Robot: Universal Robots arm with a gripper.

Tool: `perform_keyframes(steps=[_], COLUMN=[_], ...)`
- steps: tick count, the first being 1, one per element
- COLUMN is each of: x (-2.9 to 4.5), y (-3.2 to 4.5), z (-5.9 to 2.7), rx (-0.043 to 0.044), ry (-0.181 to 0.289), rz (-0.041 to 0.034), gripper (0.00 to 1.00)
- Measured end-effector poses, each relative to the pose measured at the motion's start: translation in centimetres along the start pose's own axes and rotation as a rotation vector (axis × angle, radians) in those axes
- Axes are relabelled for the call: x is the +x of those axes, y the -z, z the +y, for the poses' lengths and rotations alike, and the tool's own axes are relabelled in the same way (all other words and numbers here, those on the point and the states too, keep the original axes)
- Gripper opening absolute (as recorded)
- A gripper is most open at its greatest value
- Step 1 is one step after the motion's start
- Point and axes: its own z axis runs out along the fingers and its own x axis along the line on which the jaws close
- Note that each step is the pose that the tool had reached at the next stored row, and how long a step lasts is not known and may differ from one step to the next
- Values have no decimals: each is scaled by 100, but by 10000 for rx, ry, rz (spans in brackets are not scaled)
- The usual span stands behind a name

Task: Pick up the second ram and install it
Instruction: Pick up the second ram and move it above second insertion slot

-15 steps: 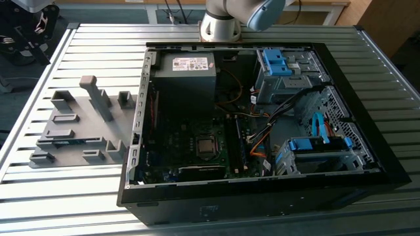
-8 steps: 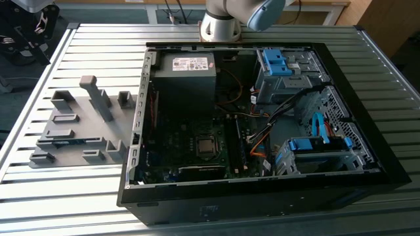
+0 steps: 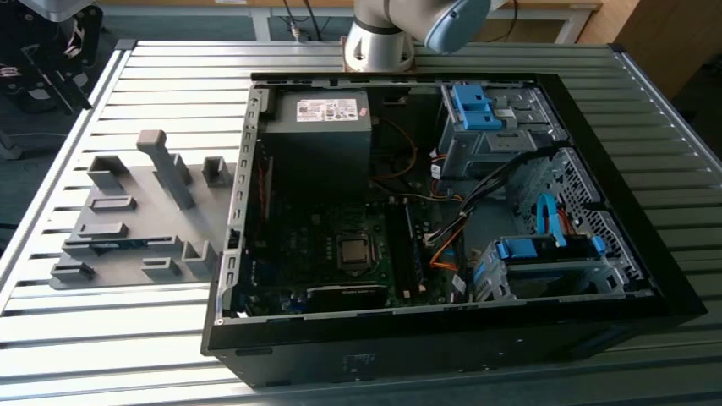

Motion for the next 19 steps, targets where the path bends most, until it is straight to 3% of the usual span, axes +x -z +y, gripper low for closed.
perform_keyframes(steps=[3, 6, 19], x=[0, 0, 0], y=[0, 0, 0], z=[0, 0, 0], rx=[0, 0, 0], ry=[-5, -11, -34], rz=[0, 0, -2], gripper=[23, 11, 11])
